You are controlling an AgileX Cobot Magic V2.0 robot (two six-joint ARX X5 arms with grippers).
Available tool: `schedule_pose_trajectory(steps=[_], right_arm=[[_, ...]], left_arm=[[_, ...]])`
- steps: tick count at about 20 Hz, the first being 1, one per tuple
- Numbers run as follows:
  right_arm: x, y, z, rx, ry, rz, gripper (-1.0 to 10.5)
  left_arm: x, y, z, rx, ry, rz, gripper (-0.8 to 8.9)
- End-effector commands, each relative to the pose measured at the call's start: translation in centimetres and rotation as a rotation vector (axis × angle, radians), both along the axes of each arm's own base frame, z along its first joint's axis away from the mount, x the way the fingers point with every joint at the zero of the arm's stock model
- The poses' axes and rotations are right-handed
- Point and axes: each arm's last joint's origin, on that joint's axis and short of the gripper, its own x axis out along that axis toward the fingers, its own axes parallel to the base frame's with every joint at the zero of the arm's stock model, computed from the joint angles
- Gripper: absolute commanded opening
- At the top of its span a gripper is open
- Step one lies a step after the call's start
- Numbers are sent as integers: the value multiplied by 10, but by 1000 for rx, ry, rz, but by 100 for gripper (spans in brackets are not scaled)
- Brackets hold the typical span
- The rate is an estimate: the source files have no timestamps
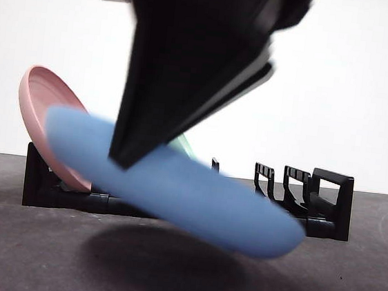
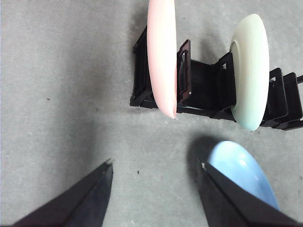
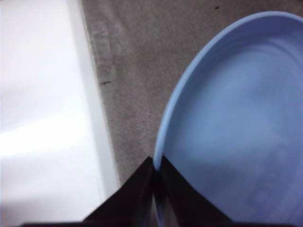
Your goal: Place the plate
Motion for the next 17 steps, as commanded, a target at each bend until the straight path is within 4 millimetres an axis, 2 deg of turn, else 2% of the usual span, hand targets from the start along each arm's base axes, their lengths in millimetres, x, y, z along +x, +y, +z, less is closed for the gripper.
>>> schedule_pose_trajectory(steps=[1, 7, 14, 17], right_arm=[[1, 11, -8, -44, -32, 25, 8], [16, 15, -35, -171, -27, -38, 8], [31, 14, -45, -188, 7, -74, 11], [31, 18, -44, -141, 23, -59, 121]], left_arm=[[1, 0, 7, 16, -37, -24, 281], [1, 0, 7, 16, -37, -24, 281], [1, 0, 7, 16, -38, -24, 282], [1, 0, 7, 17, -38, -24, 281]])
